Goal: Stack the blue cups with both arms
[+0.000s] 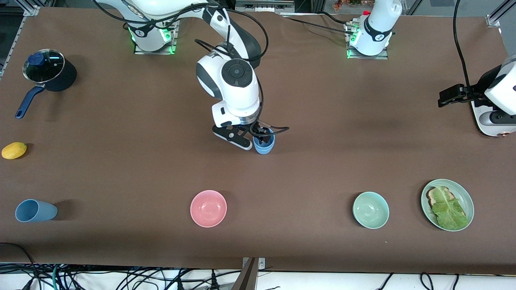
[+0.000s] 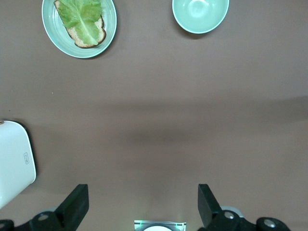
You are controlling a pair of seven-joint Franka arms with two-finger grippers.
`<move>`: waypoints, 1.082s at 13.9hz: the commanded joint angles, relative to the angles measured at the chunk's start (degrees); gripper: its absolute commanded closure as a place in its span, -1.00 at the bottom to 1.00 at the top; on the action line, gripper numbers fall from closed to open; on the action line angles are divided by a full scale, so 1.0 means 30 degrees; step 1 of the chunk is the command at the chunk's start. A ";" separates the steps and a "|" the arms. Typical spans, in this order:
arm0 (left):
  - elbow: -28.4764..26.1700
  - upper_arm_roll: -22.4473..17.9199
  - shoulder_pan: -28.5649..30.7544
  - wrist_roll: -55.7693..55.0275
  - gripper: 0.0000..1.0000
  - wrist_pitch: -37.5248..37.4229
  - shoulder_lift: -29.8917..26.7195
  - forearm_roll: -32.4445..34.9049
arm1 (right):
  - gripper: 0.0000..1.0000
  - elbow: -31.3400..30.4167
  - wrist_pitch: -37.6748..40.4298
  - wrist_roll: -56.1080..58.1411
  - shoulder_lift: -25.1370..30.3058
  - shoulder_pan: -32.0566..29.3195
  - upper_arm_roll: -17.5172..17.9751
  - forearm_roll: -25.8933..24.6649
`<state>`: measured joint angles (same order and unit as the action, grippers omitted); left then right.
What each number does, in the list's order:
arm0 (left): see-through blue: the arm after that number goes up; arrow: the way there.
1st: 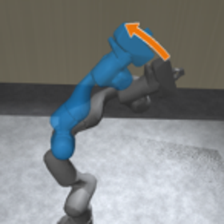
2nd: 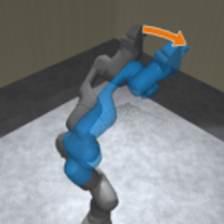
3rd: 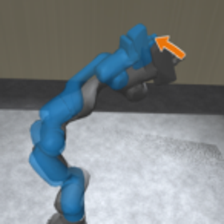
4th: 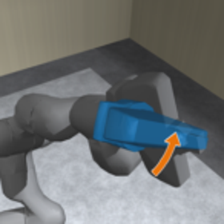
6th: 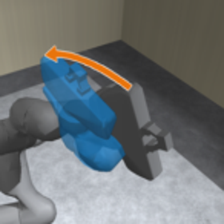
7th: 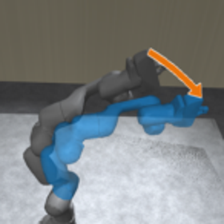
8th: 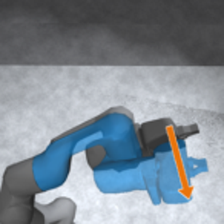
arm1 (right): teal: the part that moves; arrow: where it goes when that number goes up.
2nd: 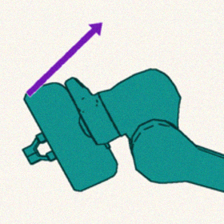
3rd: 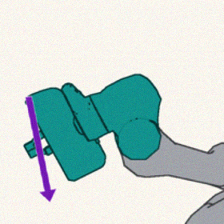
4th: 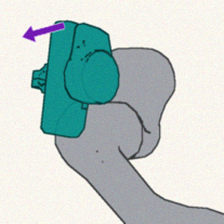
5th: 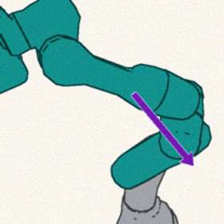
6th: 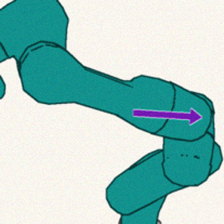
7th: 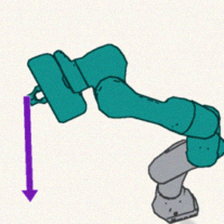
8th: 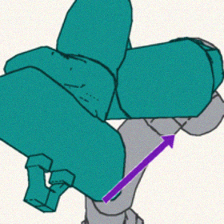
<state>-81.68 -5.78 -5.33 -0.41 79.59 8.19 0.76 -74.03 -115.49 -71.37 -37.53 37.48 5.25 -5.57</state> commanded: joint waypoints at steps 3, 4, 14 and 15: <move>0.0273 -0.0036 -0.0128 0.0255 -1.00 -0.0133 0.0054 -0.0342 | -1.00 0.0215 0.3275 0.3595 0.1347 -0.1036 0.0097 -0.0076; 0.0273 -0.0036 -0.0128 0.0313 -1.00 -0.0133 0.0025 -0.0400 | -1.00 0.0215 0.3919 0.4300 0.1552 -0.1386 0.0068 -0.0018; 0.0273 -0.0036 -0.0128 0.0519 -1.00 -0.0133 -0.0005 -0.0371 | -1.00 -0.7979 0.4104 1.5840 0.8723 -0.8121 0.0097 0.0774; 0.0273 -0.0036 -0.0128 0.0519 -1.00 -0.0133 -0.0034 -0.0400 | -1.00 -0.8800 0.3782 1.6285 0.9515 -0.8911 0.0097 0.0774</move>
<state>-81.63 -5.60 -5.49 -0.18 79.61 8.19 0.54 -91.28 -101.11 -26.73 -16.75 14.74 4.75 -4.35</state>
